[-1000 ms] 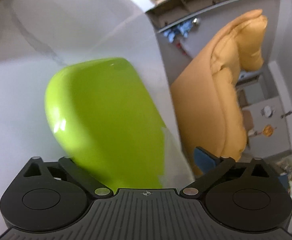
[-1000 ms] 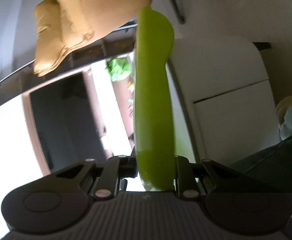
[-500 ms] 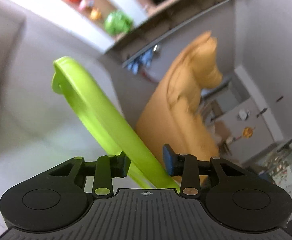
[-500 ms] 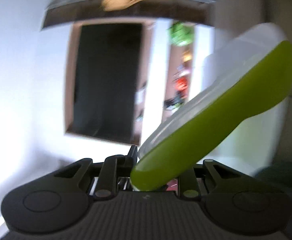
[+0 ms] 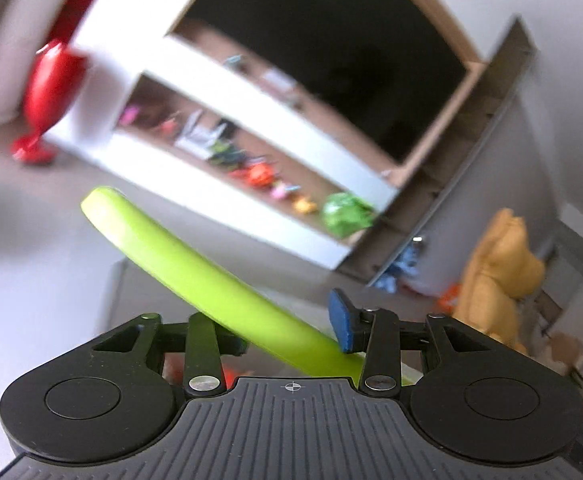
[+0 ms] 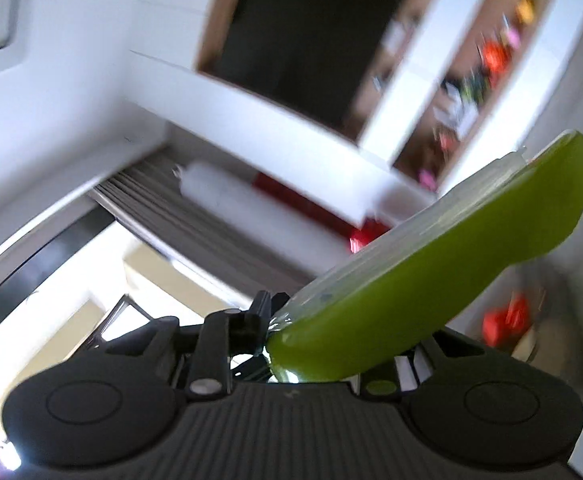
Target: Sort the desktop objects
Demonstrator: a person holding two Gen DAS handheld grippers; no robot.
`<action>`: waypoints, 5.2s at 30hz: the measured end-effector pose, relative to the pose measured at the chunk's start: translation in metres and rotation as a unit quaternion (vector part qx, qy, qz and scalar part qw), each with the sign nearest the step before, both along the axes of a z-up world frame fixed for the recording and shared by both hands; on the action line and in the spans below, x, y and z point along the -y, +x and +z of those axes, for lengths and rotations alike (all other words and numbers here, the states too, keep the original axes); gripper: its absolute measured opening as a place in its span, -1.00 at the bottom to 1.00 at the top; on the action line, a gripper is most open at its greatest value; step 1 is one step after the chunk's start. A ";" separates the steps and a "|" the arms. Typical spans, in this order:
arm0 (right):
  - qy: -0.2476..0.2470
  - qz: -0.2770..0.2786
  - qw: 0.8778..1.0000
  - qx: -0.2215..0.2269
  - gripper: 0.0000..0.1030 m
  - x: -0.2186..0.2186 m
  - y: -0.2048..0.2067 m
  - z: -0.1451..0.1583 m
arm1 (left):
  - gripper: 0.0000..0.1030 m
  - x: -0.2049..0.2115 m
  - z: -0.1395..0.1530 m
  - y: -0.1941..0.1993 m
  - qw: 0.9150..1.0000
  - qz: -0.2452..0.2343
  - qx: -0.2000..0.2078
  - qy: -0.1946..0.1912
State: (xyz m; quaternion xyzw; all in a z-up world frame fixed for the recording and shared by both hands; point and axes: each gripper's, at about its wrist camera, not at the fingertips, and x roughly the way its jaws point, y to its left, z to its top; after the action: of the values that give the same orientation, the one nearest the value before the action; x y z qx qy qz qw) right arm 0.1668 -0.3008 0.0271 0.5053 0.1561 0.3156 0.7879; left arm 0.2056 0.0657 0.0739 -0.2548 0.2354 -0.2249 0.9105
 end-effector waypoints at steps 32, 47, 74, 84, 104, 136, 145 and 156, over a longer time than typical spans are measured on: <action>-0.120 -0.114 0.977 -0.132 0.20 0.013 -0.070 -0.059 | 0.99 -0.150 -0.082 -0.009 0.981 0.034 -0.190 -0.008; -0.381 -0.134 0.913 -0.060 -0.95 -0.038 0.026 0.043 | 0.14 -0.081 -0.071 0.017 0.986 0.042 -0.129 0.100; -0.300 -0.181 0.930 -0.111 -0.46 -0.013 0.049 0.021 | 0.88 -0.108 -0.114 0.065 0.978 0.038 -0.194 -0.065; -0.322 -0.190 0.925 -0.071 0.45 -0.018 0.059 0.030 | 0.89 -0.114 -0.116 0.062 0.975 0.032 -0.213 -0.047; -0.299 -0.132 0.938 -0.112 0.38 -0.021 0.106 0.023 | 0.81 -0.111 -0.111 0.074 0.978 0.063 -0.197 0.001; -0.196 -0.148 0.959 -0.138 0.42 -0.001 0.058 -0.001 | 0.94 -0.123 -0.118 0.069 0.972 0.007 -0.233 -0.034; -0.211 -0.134 0.961 -0.122 -0.04 -0.015 0.060 -0.004 | 0.94 -0.097 -0.101 0.062 0.980 0.022 -0.198 0.017; -0.234 -0.162 0.953 -0.104 -0.04 -0.028 0.048 0.003 | 0.60 -0.080 -0.082 0.093 0.979 0.078 -0.177 0.058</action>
State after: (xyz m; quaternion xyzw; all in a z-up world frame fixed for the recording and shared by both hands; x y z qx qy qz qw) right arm 0.2143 -0.2726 0.0300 0.3551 0.2229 0.0844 0.9039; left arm 0.2982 0.1460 -0.0084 -0.2548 0.3846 -0.0908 0.8825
